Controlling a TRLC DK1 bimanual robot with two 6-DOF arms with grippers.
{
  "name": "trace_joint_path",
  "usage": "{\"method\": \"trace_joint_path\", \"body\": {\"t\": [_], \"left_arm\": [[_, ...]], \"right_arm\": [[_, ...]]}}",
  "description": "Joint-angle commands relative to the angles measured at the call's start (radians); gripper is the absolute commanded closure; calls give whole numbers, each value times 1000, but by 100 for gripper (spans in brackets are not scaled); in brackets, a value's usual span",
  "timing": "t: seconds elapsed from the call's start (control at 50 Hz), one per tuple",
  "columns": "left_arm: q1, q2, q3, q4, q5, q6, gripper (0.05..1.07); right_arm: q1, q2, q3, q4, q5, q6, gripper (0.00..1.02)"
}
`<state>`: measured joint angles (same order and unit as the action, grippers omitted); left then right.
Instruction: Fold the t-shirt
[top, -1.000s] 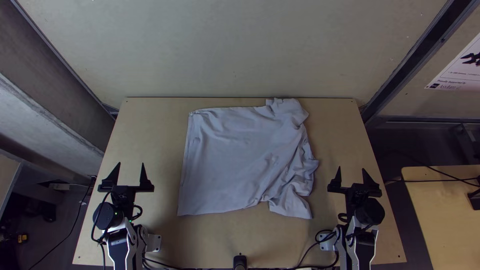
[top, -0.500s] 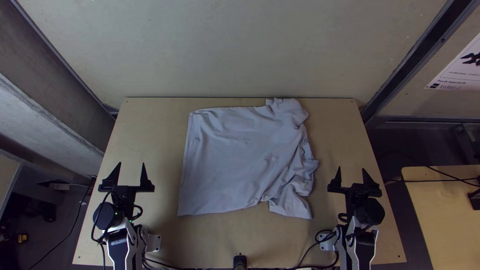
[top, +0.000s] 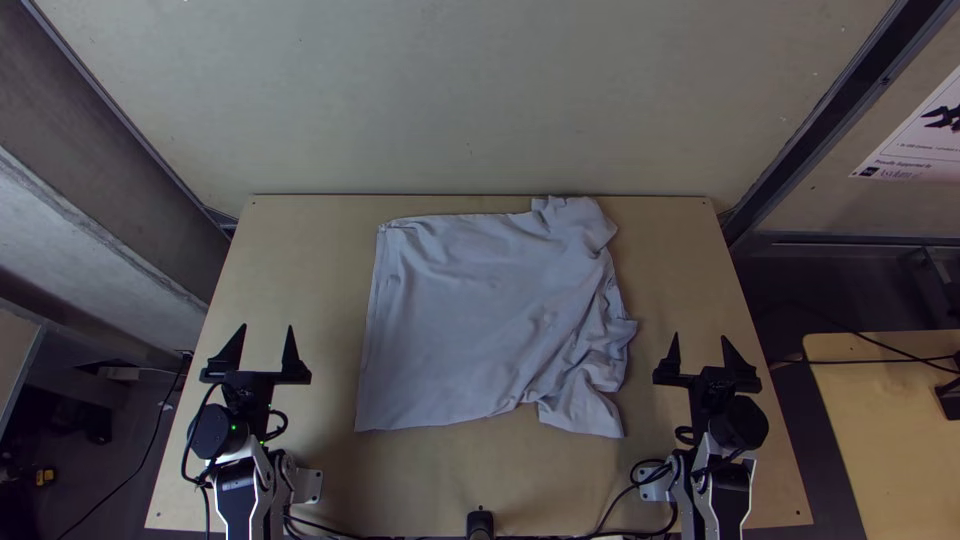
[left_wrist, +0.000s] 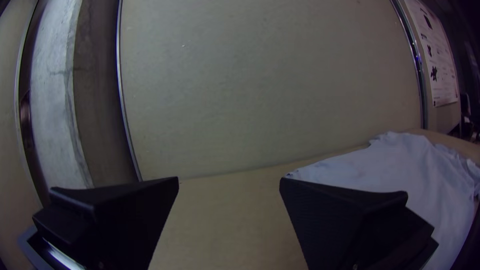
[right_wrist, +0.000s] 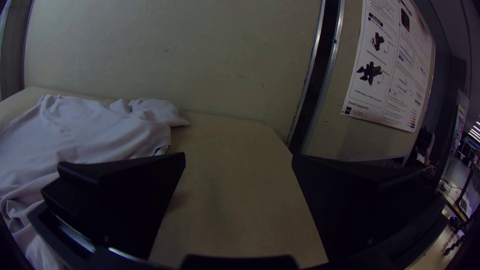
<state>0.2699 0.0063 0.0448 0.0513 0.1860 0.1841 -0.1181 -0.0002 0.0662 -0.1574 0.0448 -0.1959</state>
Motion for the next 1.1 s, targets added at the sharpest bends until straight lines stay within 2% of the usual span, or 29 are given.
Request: {"method": "trace_joint_path", "body": {"t": [0.0, 0.42, 0.46, 0.52, 0.58, 0.7, 0.9, 1.08], "left_arm": [[-6, -6, -48, -16, -2, -69, 10], [-8, -8, -48, -8, -2, -72, 10], [-8, -8, -48, -8, -3, -28, 10], [-18, -8, -48, -5, -2, 66, 10], [-77, -8, -46, -11, -22, 130, 10], [-181, -8, -48, 5, -117, 167, 10], [-227, -5, -29, 13, -122, 238, 10], [-264, 87, 66, 21, -122, 259, 10]], "right_arm": [[8, -3, -5, -19, 4, -16, 4], [26, -4, -6, -13, 4, -16, 4], [34, -4, -8, -2, 6, -46, 4], [37, -4, -8, 5, 7, -165, 4], [37, -3, -8, 2, 15, -186, 4], [43, -4, -6, 7, 23, -223, 4], [63, 8, 40, 16, 23, -293, 4], [81, 230, 178, 7, 21, -300, 4]]}}
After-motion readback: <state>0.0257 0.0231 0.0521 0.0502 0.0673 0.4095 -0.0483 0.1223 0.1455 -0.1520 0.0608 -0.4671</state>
